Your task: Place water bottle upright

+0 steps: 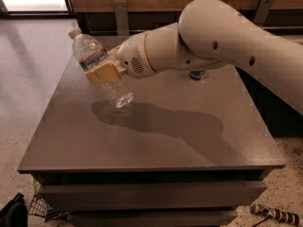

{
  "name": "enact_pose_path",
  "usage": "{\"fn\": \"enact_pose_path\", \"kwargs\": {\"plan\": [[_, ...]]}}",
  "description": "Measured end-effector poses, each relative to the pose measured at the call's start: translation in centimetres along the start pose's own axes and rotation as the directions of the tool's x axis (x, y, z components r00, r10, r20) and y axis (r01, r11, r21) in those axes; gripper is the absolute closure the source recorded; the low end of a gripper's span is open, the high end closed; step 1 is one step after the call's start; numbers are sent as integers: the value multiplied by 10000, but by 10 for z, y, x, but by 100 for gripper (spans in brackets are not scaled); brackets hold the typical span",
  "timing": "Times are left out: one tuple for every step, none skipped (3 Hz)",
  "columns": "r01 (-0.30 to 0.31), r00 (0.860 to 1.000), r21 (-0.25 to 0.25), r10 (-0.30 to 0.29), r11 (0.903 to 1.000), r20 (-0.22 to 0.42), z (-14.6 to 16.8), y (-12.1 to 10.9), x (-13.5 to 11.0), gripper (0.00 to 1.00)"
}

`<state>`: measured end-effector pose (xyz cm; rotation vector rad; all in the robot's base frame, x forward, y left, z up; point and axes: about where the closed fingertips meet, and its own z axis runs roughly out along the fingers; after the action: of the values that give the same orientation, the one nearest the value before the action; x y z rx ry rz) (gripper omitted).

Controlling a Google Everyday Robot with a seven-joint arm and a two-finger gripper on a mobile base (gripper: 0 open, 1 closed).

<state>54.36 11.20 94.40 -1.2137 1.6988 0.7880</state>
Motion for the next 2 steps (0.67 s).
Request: {"fn": "enact_pose_path", "kwargs": {"plan": [[-182, 9855, -381, 243, 9991, 1680, 17, 3, -2, 100], [40, 9571, -716, 170, 9974, 2894, 32, 9, -7, 100]]}}
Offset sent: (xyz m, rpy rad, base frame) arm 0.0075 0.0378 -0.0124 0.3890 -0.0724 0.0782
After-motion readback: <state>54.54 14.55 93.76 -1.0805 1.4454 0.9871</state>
